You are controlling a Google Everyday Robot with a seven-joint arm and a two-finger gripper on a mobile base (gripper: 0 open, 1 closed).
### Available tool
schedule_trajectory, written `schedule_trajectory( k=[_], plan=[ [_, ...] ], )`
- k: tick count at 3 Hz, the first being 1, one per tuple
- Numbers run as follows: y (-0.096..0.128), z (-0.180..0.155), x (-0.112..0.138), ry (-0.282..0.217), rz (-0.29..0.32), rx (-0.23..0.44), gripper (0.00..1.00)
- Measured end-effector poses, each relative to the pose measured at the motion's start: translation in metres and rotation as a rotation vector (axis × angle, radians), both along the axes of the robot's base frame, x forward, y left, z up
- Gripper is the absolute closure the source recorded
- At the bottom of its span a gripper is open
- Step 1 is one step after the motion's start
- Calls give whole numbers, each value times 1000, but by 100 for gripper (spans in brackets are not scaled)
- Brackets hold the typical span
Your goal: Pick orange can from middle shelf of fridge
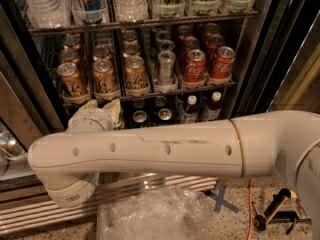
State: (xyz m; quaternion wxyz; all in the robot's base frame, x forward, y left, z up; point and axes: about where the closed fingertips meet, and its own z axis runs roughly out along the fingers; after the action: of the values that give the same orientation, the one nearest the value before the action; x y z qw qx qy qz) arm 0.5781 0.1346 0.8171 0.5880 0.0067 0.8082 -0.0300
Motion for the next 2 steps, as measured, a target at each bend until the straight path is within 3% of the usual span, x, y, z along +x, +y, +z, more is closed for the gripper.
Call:
schedule_trajectory(
  k=[1,2],
  plan=[
    [0,0,0,0,0,0,31],
    [0,0,0,0,0,0,31]
  ],
)
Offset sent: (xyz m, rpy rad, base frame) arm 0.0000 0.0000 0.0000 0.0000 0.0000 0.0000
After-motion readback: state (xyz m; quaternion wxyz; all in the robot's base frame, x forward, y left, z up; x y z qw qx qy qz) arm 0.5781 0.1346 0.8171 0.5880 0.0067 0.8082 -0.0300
